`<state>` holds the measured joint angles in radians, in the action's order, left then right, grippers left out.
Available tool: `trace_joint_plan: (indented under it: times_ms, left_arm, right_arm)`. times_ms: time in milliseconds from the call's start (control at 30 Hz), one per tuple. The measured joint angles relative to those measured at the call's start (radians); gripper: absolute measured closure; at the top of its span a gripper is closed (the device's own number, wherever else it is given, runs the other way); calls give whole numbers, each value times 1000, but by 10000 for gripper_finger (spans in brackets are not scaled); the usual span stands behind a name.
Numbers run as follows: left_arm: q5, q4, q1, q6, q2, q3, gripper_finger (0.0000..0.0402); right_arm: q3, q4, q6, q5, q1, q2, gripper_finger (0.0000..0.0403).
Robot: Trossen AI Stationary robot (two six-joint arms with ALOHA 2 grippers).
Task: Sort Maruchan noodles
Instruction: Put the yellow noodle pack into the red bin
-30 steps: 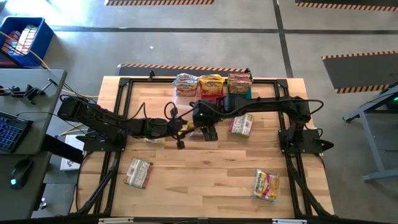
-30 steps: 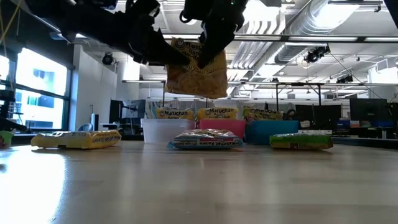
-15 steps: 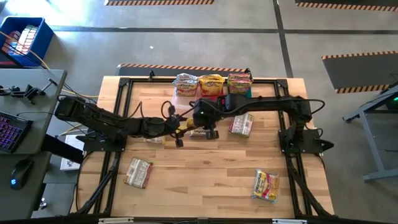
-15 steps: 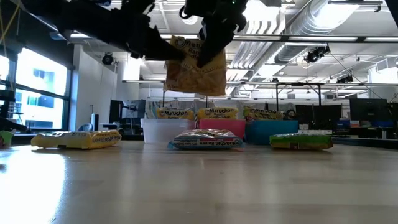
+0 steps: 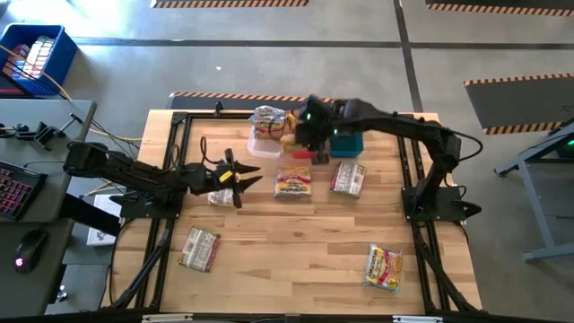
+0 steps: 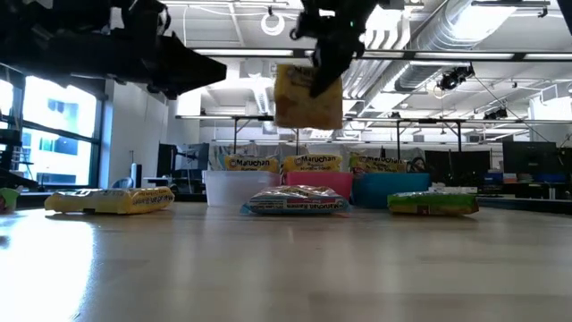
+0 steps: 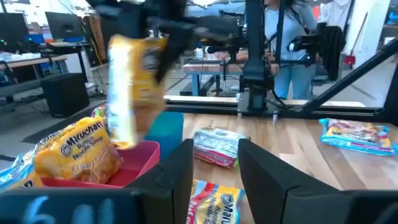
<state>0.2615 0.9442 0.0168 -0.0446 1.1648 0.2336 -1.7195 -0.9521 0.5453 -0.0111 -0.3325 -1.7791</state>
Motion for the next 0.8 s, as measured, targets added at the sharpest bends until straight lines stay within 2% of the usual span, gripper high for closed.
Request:
trace_joint_plan:
  times_ms: [167, 333, 433, 800]
  left_arm:
    - [-2, -4, -4, 7, -19, -8, 298]
    - [-2, -14, -4, 0, -19, -8, 305]
    - [-2, -21, -3, 7, -19, -8, 305]
    - [-1, -39, -3, 44, -19, -8, 307]
  right_arm:
    - [0, 1, 93, -72, -143, -36, 308]
    - [0, 17, 165, -113, -226, -87, 308]
    - [0, 57, 194, -146, -246, -122, 308]
    - [0, 112, 245, -156, -268, -245, 308]
